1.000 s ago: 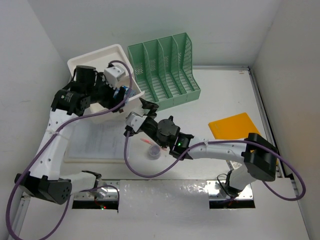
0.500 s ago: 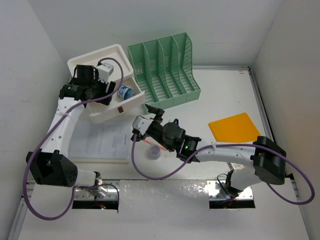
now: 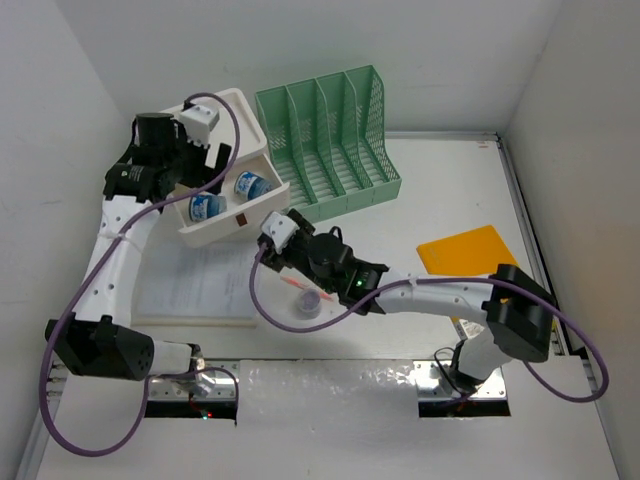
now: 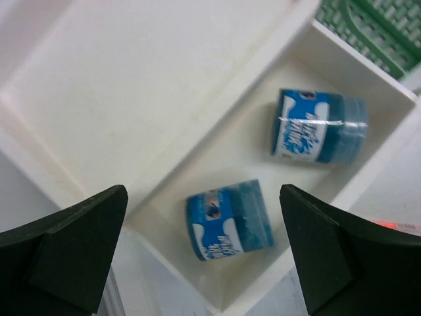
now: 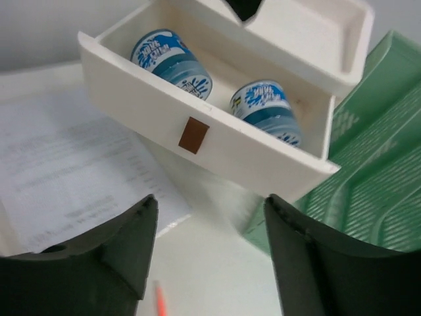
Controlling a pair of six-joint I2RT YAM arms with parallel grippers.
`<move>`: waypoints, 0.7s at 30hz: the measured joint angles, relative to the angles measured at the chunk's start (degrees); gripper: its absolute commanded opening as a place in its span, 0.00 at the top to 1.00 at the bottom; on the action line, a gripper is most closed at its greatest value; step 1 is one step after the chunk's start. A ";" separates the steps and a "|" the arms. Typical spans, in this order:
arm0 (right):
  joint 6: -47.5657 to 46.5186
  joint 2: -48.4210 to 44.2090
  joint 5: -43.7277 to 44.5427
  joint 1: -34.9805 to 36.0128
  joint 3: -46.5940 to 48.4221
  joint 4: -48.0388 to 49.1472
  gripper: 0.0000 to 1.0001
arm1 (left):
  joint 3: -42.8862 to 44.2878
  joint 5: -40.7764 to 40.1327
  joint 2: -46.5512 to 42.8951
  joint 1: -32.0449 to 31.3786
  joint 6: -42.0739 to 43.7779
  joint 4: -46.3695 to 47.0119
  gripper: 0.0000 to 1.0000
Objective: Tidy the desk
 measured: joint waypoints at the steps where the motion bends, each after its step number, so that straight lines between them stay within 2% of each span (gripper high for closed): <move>1: 2.43 0.83 -0.74 -0.61 0.68 -0.26 0.49 | 0.61 -0.81 -0.28 0.26 -0.09 0.46 0.00; 2: 5.35 1.90 -1.27 -1.33 1.53 -0.44 0.67 | 1.16 -2.03 -0.46 0.55 -0.13 1.20 0.00; 3: 8.07 3.08 -1.88 -2.14 2.45 -0.55 0.74 | 1.77 -3.39 -0.52 1.14 -0.13 2.12 0.01; 5: 13.22 5.66 -2.51 -3.61 4.42 -0.81 0.84 | 3.50 -5.90 0.04 3.43 -0.11 3.76 0.00; 8: 19.71 9.90 -2.64 -5.27 7.21 -0.79 0.94 | 7.74 -7.39 3.74 7.91 -0.50 5.46 0.00; 12: 25.55 14.47 -1.86 -6.16 9.03 -0.74 1.00 | 8.76 -8.48 10.23 12.02 -2.19 8.68 0.00; 17: 30.25 19.26 -2.89 -7.10 11.04 0.96 1.00 | 7.48 -9.51 16.61 14.10 -4.90 10.71 0.00; 21: 32.52 23.32 -5.49 -9.03 14.75 2.43 1.00 | 6.88 -10.38 17.40 14.58 -6.51 14.38 0.00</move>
